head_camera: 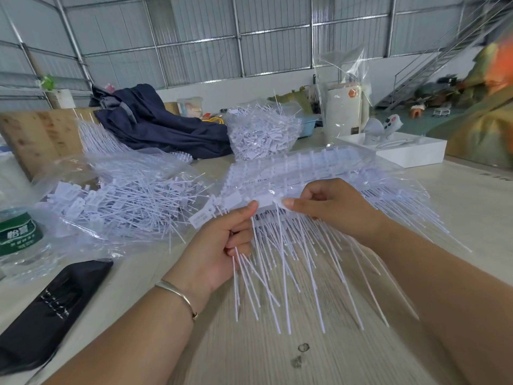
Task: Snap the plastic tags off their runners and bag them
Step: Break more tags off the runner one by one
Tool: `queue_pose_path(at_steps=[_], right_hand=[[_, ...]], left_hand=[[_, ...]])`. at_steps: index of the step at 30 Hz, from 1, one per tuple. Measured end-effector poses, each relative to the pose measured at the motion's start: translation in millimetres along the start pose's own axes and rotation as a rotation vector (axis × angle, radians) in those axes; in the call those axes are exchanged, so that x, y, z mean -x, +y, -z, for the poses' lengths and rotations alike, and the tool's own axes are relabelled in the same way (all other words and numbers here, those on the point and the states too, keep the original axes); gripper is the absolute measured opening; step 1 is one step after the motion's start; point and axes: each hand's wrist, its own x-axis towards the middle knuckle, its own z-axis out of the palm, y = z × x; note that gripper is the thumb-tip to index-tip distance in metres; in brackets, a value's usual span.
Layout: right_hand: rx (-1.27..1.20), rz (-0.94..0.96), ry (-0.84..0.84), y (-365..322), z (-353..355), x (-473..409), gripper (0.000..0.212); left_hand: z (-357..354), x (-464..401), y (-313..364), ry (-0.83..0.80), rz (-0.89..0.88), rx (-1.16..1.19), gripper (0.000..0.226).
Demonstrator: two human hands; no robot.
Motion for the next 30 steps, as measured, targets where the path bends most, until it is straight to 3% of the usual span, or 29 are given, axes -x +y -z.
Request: queue_pose_path(at_steps=[4,10,14,17,19,25,30], right_hand=[[-0.167,-0.026,-0.062,-10,-1,1,0.050],[-0.261,0.021,-0.302,-21,-16,9,0.069],[-0.222,0.011,-0.202,-23,-16,9,0.054],[-0.249,0.016,-0.055,-21,-10,6,0.062],[-0.306,0.010,0.003,-20,-6,4,0.051],[-0.199,-0.048,-0.089,-15,1,3,0.012],[-0.067,-0.028,-0.110,-13,-5,3,0.012]], left_hand=[[-2,3,1,-0.097,-0.012,0.090,0.027],[-13,6,-7,-0.271,0.107,0.121,0.037],[-13,5,-1,-0.224,0.066,0.184,0.013],[-9,3,5,-0.136,0.086,0.230,0.015],[-6,2,6,-0.051,0.112,0.263,0.018],[-2,-2,0,0.048,0.175,0.212,0.016],[-1,-1,0,-0.005,0.105,0.236,0.021]])
